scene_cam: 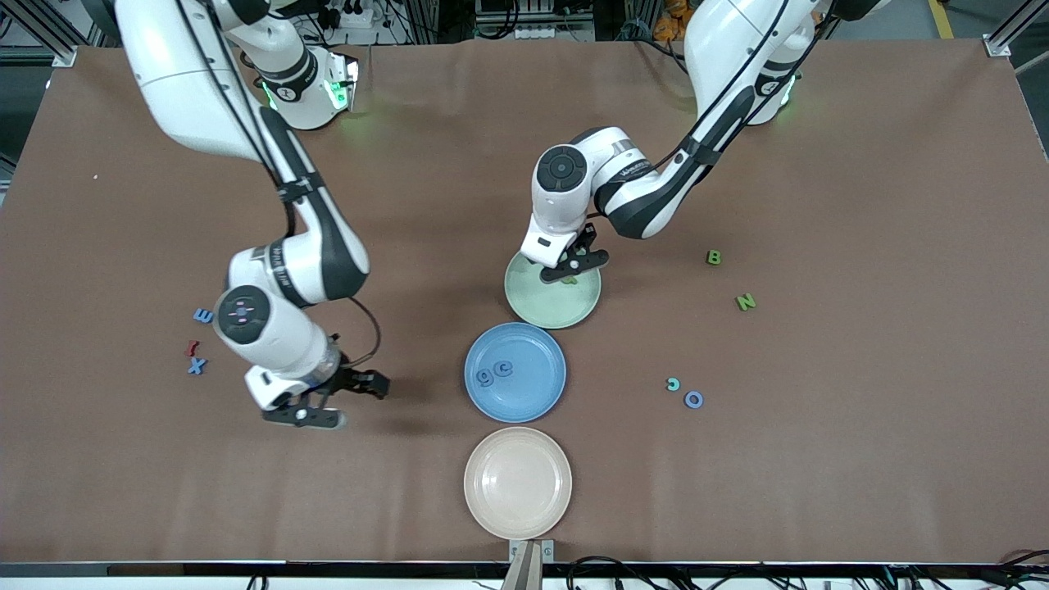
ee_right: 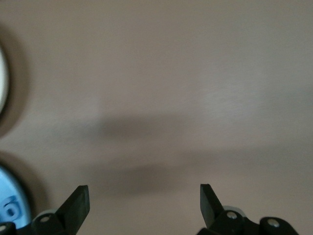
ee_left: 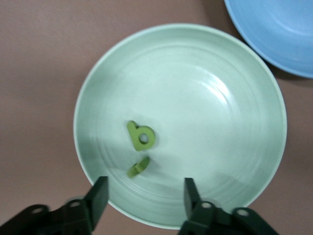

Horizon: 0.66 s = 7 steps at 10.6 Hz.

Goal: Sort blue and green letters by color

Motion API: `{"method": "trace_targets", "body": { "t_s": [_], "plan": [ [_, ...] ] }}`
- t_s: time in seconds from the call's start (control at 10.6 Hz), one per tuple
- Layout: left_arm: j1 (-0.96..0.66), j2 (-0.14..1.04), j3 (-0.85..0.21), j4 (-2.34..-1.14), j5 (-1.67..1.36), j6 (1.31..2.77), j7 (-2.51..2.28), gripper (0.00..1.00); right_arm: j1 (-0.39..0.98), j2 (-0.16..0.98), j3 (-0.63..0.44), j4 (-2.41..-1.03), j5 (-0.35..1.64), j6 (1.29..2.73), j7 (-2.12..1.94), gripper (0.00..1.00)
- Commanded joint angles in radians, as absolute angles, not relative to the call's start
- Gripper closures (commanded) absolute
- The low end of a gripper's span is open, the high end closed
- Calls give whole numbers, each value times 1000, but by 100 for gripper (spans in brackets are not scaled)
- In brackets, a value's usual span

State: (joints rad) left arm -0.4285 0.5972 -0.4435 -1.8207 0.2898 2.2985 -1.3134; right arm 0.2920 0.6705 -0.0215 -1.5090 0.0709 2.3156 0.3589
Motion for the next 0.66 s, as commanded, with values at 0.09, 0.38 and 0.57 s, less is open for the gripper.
{"method": "trace_targets", "body": {
  "t_s": [0.09,0.38,0.57],
  "plan": [
    [-327,551,-433,-1804,356,2212,-1295,0,138,537,-2,-1627,61,2246,229,0],
    [-188,531,-436,-1804,373,2203,-1152,0,25,497,-2,-1631,60,2162,100,0],
    [-117,511,-442,-1807,371,2177,-1102,0,-33,489,-2,-1631,58,2126,43,0]
  ]
}}
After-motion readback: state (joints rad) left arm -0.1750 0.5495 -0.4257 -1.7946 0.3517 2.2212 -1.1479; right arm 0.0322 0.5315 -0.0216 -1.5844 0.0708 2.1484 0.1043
